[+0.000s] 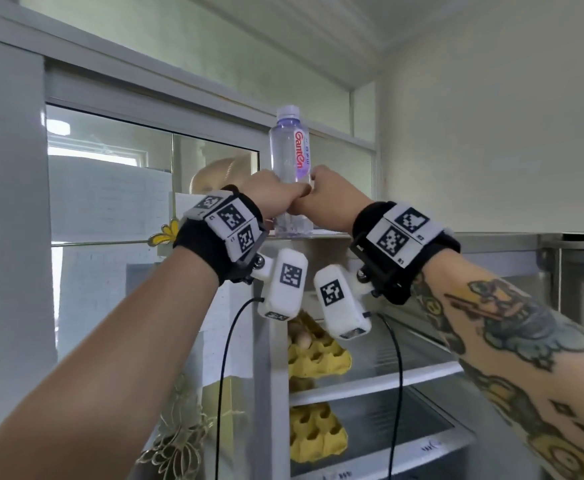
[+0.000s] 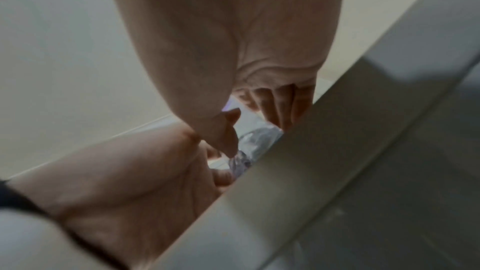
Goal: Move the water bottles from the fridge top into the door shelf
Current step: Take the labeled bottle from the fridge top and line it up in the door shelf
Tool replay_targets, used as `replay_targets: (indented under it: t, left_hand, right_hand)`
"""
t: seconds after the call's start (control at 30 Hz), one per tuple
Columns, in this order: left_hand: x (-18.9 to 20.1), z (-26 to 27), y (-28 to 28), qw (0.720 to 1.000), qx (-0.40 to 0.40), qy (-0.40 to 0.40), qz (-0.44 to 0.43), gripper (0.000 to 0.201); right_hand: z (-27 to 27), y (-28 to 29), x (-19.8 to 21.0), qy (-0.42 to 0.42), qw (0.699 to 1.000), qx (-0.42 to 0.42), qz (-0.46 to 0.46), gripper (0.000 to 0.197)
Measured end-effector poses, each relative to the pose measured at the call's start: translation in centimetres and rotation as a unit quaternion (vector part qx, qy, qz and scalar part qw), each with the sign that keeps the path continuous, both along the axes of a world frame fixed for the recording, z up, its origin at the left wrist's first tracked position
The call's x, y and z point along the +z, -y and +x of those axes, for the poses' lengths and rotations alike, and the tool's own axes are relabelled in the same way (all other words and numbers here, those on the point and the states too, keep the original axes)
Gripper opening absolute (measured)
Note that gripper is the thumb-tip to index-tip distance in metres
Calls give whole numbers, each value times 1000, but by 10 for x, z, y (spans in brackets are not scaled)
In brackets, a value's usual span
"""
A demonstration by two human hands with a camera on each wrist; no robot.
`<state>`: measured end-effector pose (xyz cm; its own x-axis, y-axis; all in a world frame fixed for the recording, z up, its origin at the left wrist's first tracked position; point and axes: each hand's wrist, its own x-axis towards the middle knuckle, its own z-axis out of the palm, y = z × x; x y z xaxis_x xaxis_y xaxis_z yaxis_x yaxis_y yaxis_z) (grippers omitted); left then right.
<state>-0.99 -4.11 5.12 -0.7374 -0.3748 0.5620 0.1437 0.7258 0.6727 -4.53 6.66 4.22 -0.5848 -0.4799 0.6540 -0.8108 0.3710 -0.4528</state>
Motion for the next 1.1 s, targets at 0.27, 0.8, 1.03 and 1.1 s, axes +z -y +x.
replay_targets:
  t: [0.27,0.8,1.03,1.1]
  left_hand:
    - [-8,17,-88,985,-115,-119,-45,30]
    - [-205,-67,-277,936,-341,90,21,49]
    - [-248,-73,-310,931,-345,118,11,53]
    - [-254,-75,-314,930,-348,119,18,52]
  right_hand:
    - [16,-93,-30,-32,979,-27,-201,58]
    - [21,-300,-213,53,931,-351,-88,59]
    - [34,-343,-265,10,885,-459,-78,31]
    - [38,-352,-279,-8,865,-495,-83,27]
